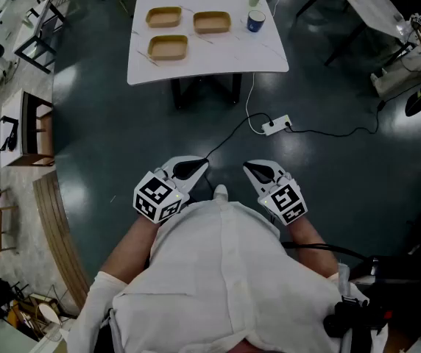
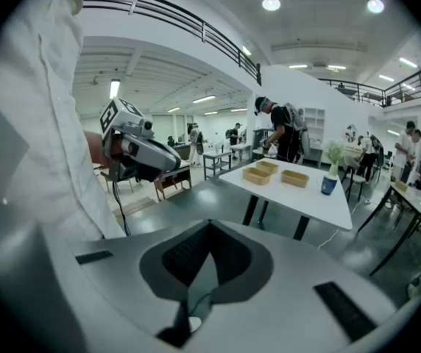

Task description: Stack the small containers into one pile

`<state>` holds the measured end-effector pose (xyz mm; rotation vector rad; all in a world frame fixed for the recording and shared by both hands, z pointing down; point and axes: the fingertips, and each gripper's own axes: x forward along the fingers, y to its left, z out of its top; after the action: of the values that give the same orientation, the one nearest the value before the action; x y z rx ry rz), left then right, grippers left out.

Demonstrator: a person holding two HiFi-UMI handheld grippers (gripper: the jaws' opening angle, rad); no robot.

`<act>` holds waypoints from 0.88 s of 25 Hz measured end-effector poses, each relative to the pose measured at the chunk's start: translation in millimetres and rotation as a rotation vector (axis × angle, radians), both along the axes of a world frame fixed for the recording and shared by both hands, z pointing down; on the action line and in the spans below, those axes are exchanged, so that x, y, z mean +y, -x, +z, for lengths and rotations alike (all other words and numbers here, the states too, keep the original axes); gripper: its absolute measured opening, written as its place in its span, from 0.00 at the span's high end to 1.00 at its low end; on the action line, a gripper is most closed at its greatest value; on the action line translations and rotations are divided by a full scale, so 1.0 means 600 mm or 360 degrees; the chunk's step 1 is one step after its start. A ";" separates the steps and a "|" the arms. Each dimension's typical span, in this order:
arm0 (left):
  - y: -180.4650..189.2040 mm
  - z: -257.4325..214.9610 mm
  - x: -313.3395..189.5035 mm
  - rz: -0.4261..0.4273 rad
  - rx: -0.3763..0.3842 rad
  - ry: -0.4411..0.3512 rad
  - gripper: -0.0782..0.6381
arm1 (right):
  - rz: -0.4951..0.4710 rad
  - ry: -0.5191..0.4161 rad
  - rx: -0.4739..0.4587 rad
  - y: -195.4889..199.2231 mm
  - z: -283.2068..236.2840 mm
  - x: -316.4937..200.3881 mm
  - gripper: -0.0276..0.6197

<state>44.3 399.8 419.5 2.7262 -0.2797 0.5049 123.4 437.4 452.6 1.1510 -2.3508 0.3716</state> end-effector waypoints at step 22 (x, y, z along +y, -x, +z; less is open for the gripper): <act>0.064 0.020 -0.164 -0.0114 -0.0012 0.0015 0.88 | -0.0020 0.0048 0.0085 0.016 0.045 -0.182 0.95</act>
<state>6.0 301.3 431.3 2.6945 -0.3747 0.4958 113.8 328.1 479.8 1.1182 -2.2975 0.3665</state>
